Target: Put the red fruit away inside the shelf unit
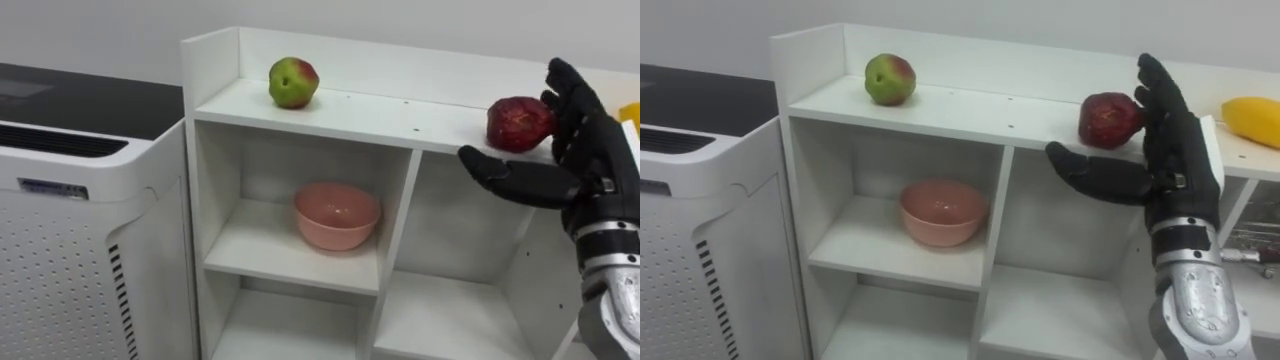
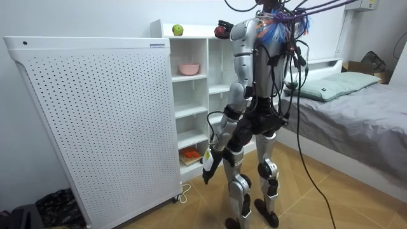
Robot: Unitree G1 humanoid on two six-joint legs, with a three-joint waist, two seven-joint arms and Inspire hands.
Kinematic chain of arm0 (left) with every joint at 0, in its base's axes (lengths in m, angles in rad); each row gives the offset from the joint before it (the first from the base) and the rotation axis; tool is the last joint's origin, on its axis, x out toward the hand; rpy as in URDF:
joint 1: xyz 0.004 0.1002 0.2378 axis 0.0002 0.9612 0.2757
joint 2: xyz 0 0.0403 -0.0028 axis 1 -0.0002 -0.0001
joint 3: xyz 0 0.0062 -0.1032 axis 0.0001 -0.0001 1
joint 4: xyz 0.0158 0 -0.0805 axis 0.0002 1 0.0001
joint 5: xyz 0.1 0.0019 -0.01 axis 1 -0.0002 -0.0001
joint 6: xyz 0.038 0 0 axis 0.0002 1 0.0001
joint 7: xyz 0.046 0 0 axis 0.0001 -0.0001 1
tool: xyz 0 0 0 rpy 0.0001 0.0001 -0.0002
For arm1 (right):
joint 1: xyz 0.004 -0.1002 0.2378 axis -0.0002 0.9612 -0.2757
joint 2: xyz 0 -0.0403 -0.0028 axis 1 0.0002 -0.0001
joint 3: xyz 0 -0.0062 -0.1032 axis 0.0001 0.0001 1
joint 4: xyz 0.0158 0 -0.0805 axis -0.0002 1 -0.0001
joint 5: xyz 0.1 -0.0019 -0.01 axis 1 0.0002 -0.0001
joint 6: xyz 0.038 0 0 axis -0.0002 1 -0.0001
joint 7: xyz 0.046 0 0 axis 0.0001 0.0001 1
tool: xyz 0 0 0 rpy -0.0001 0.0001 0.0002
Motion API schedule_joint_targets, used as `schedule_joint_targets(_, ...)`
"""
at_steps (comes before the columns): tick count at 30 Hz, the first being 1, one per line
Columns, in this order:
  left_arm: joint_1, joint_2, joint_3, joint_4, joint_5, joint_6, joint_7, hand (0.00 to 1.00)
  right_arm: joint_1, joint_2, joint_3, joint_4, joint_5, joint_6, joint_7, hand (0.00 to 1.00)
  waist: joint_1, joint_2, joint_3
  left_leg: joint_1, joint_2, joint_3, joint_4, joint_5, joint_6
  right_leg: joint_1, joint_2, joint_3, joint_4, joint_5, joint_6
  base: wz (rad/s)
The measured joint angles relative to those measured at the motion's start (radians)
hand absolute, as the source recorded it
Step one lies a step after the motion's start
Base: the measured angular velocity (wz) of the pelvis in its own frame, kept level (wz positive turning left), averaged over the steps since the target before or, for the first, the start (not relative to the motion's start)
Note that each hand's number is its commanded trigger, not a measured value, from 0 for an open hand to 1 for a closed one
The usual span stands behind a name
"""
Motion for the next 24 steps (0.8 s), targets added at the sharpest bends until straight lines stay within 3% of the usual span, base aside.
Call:
schedule_joint_targets(5, -0.002, 0.000, 0.001, -0.003, 0.001, 0.002, -0.004, 0.00, -0.004, -0.005, -0.001, 0.000, -0.005, -0.001, -0.002, 1.00, -0.001, 0.000, -0.0004, -0.002, 0.000, -0.002, -0.001, 0.000, 0.000, 0.000, -0.001, -0.019, 0.000, 0.000, 0.000, 0.00)
schedule_joint_targets(24, -0.028, 0.008, -0.001, -0.003, -0.002, 0.016, -0.010, 0.00, -0.011, -0.021, 0.000, -0.002, 0.015, 0.000, 0.024, 1.00, -0.005, 0.010, 0.0020, 0.003, 0.000, -0.004, 0.000, 0.000, 0.000, 0.005, -0.001, -0.006, 0.000, 0.000, 0.000, 0.00)
